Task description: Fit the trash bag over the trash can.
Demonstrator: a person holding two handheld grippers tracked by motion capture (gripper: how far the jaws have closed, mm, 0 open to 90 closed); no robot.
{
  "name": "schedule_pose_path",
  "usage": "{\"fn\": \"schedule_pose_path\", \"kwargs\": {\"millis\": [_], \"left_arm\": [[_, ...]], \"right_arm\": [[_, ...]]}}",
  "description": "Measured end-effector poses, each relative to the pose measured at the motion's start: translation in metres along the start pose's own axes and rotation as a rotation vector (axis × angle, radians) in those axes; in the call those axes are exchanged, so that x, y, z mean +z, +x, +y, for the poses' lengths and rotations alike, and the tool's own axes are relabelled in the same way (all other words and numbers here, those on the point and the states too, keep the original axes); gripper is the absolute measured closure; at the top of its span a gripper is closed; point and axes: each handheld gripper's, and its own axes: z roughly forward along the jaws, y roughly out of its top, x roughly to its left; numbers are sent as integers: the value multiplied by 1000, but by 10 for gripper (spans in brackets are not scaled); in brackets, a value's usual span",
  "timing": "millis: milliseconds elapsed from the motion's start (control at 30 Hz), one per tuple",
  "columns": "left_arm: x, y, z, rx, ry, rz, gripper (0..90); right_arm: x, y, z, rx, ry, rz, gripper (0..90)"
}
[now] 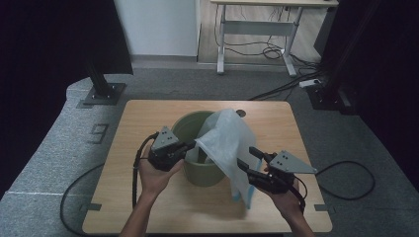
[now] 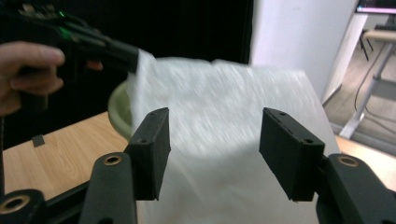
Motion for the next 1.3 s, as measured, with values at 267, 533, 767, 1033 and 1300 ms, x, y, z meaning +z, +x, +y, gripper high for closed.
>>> {"fn": "schedule_pose_path", "kwargs": {"millis": [267, 533, 767, 1033, 1300], "left_arm": [[-6, 17, -7, -37, 9, 37, 899], [-17, 37, -13, -76, 6, 79, 899], [-22, 53, -16, -108, 11, 104, 899], [-23, 65, -15, -121, 24, 114, 898], [-19, 59, -13, -113, 17, 71, 898]], "right_arm": [[-4, -21, -37, 57, 53, -18, 365], [7, -43, -55, 100, 80, -17, 220], [16, -58, -71, 122, 78, -37, 156], [31, -78, -80, 142, 69, -10, 144], [35, -74, -87, 135, 87, 81, 586]]}}
